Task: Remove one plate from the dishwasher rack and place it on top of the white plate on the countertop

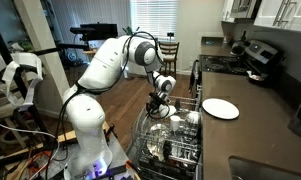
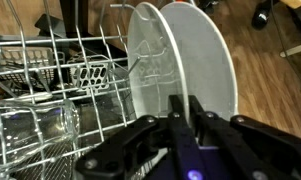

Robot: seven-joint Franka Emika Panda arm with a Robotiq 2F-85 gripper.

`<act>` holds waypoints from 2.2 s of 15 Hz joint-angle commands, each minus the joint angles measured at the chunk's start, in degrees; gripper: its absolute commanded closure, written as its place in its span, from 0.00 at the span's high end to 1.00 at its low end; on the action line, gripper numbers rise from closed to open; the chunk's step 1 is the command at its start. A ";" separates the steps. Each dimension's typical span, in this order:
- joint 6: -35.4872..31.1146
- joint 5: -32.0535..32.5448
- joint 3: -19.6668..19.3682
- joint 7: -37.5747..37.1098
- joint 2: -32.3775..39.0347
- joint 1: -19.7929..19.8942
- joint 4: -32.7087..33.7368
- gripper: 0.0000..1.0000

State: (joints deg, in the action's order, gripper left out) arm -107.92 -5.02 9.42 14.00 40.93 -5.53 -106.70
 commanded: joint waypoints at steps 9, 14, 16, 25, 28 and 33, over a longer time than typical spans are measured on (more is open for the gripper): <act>2.29 -0.25 0.07 -0.89 0.05 0.12 1.09 0.40; 2.11 -0.20 0.09 -0.70 -0.16 0.15 0.92 0.22; 2.04 -0.18 0.08 -0.76 -0.24 0.12 0.84 0.25; 1.76 -0.35 0.21 -0.99 -0.57 0.06 0.66 0.41; 1.66 -0.37 0.17 -1.08 -0.59 0.06 0.62 0.59; 1.71 -0.26 0.14 -1.02 -0.69 0.04 0.58 0.39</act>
State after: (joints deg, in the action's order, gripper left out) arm -107.73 -5.03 9.51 14.00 40.83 -5.54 -106.55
